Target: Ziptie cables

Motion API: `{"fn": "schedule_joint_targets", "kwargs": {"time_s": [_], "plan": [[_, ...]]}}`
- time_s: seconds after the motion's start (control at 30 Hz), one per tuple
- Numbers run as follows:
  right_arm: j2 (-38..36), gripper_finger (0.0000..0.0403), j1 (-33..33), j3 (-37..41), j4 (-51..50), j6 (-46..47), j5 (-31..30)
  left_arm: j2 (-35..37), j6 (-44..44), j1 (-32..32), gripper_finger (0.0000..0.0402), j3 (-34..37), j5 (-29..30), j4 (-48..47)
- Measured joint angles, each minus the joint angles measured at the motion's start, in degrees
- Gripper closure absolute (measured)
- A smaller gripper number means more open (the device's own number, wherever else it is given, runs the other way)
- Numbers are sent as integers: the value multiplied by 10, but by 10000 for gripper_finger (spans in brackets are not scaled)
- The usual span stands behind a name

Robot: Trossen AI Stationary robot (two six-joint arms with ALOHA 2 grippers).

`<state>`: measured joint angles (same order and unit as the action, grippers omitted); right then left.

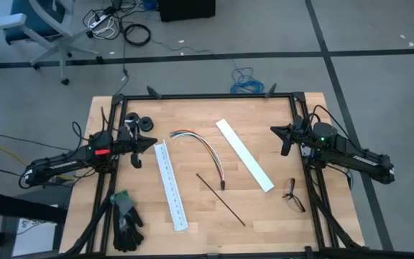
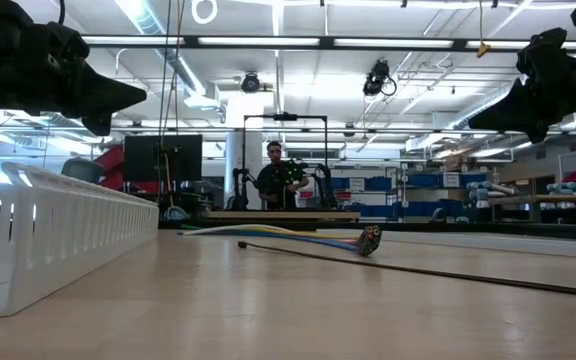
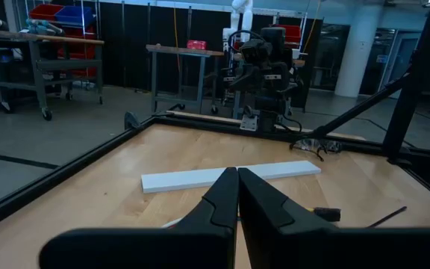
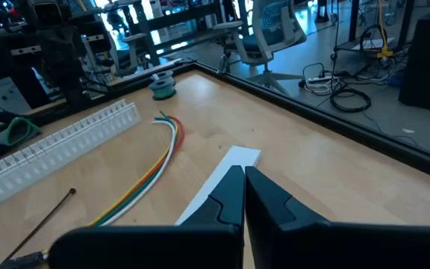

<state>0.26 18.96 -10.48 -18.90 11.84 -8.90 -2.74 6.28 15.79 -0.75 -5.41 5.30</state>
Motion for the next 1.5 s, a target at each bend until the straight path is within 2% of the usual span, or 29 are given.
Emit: {"fn": "schedule_joint_targets", "kwargs": {"time_s": [1.5], "plan": [[0,398,0,0,0,0,0,-7,-20,0,381,0,15,44]]}}
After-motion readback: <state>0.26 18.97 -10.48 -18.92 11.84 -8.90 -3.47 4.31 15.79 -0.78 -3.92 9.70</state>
